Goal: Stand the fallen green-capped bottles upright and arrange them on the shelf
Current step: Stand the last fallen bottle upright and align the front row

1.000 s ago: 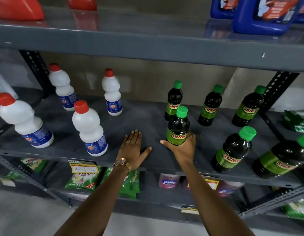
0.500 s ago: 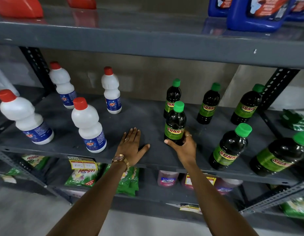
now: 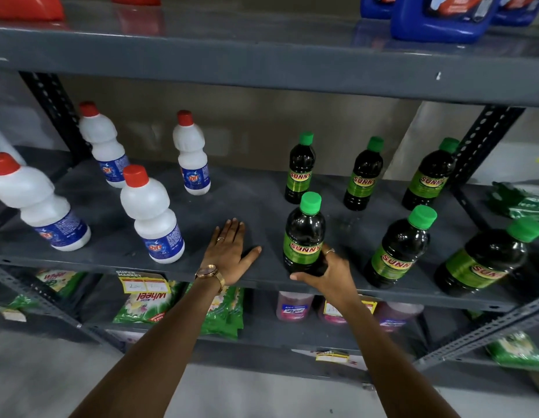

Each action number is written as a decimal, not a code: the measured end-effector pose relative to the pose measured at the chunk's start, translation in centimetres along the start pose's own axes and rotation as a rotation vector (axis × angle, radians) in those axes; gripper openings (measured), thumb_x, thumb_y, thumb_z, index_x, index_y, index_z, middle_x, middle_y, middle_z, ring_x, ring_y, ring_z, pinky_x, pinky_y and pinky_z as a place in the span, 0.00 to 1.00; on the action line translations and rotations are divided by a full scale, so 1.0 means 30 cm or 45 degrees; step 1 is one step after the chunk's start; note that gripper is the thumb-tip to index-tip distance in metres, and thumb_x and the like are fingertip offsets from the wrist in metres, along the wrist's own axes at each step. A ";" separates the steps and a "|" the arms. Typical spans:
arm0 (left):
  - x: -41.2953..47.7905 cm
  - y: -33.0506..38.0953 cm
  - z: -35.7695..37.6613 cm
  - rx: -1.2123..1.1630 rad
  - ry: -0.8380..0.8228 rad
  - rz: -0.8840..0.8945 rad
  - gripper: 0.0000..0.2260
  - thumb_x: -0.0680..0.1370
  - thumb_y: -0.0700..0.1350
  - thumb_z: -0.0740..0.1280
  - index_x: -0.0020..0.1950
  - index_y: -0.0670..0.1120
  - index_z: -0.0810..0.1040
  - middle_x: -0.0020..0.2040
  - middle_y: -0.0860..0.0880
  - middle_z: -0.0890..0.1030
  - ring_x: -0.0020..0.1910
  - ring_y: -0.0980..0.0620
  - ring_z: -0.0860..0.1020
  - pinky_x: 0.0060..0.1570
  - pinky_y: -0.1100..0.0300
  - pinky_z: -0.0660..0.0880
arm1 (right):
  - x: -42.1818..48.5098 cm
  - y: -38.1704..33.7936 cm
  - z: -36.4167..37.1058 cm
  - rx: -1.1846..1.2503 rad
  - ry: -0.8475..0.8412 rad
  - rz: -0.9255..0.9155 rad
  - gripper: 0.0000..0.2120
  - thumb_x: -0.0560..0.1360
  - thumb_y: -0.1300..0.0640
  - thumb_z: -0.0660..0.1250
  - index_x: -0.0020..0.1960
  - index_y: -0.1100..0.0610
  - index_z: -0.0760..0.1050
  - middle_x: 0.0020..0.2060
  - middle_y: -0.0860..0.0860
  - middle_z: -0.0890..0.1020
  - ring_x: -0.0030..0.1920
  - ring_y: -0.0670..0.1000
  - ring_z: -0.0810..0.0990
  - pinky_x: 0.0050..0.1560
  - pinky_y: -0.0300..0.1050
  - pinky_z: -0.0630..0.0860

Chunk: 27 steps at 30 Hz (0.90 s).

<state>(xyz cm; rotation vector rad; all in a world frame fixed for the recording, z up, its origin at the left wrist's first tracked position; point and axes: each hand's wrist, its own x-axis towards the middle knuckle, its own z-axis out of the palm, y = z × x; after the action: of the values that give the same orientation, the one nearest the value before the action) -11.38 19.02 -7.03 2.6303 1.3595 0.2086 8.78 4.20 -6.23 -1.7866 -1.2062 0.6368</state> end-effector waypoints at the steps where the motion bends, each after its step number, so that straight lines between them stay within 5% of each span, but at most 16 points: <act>1: 0.000 -0.001 0.000 0.004 -0.003 0.004 0.35 0.78 0.64 0.49 0.77 0.43 0.48 0.79 0.44 0.48 0.77 0.49 0.45 0.76 0.51 0.41 | -0.013 0.003 0.000 -0.002 -0.008 -0.008 0.34 0.57 0.45 0.81 0.59 0.53 0.74 0.49 0.44 0.82 0.51 0.42 0.80 0.52 0.34 0.75; 8: 0.002 -0.002 -0.004 -0.010 0.005 0.001 0.35 0.78 0.64 0.49 0.77 0.43 0.48 0.79 0.45 0.49 0.77 0.49 0.45 0.76 0.51 0.42 | -0.048 0.006 -0.013 -0.118 -0.039 -0.058 0.36 0.60 0.49 0.81 0.64 0.54 0.72 0.51 0.42 0.77 0.52 0.41 0.74 0.47 0.20 0.63; 13: 0.004 -0.004 -0.002 -0.007 0.029 0.005 0.35 0.78 0.64 0.49 0.77 0.43 0.49 0.79 0.44 0.50 0.77 0.49 0.46 0.76 0.51 0.43 | -0.049 0.001 -0.017 -0.121 -0.071 -0.050 0.37 0.61 0.46 0.79 0.66 0.53 0.71 0.57 0.48 0.80 0.58 0.46 0.76 0.58 0.40 0.71; 20: -0.019 0.012 -0.016 -0.137 0.114 -0.013 0.32 0.78 0.61 0.56 0.75 0.42 0.56 0.77 0.42 0.59 0.76 0.46 0.54 0.75 0.51 0.51 | -0.080 -0.021 -0.022 -0.065 -0.009 -0.072 0.39 0.60 0.49 0.81 0.67 0.55 0.71 0.58 0.48 0.79 0.58 0.46 0.76 0.59 0.40 0.72; 22: -0.060 0.034 -0.021 -0.256 0.241 -0.049 0.28 0.79 0.57 0.57 0.74 0.42 0.60 0.75 0.40 0.63 0.75 0.43 0.59 0.73 0.50 0.56 | -0.141 -0.005 -0.032 0.072 0.094 -0.056 0.41 0.60 0.51 0.81 0.69 0.55 0.70 0.61 0.45 0.76 0.60 0.43 0.76 0.59 0.34 0.71; 24: -0.142 0.075 -0.003 -0.362 0.447 -0.033 0.26 0.79 0.55 0.57 0.72 0.42 0.63 0.72 0.40 0.67 0.73 0.42 0.63 0.72 0.49 0.59 | -0.236 0.025 -0.057 0.098 0.317 -0.044 0.32 0.61 0.46 0.78 0.63 0.50 0.76 0.58 0.44 0.79 0.55 0.42 0.78 0.53 0.27 0.71; 27: -0.338 0.192 0.080 -0.547 0.539 0.128 0.24 0.77 0.55 0.58 0.72 0.47 0.64 0.71 0.45 0.68 0.72 0.49 0.63 0.70 0.50 0.63 | -0.347 0.087 -0.158 0.063 0.778 -0.052 0.22 0.61 0.43 0.76 0.51 0.45 0.73 0.47 0.50 0.79 0.46 0.51 0.79 0.46 0.31 0.72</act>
<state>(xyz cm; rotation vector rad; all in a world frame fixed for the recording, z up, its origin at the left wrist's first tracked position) -12.14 7.23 -8.57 2.3615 1.1210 0.9988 9.55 -7.51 -6.67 -1.7293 -0.7932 0.0723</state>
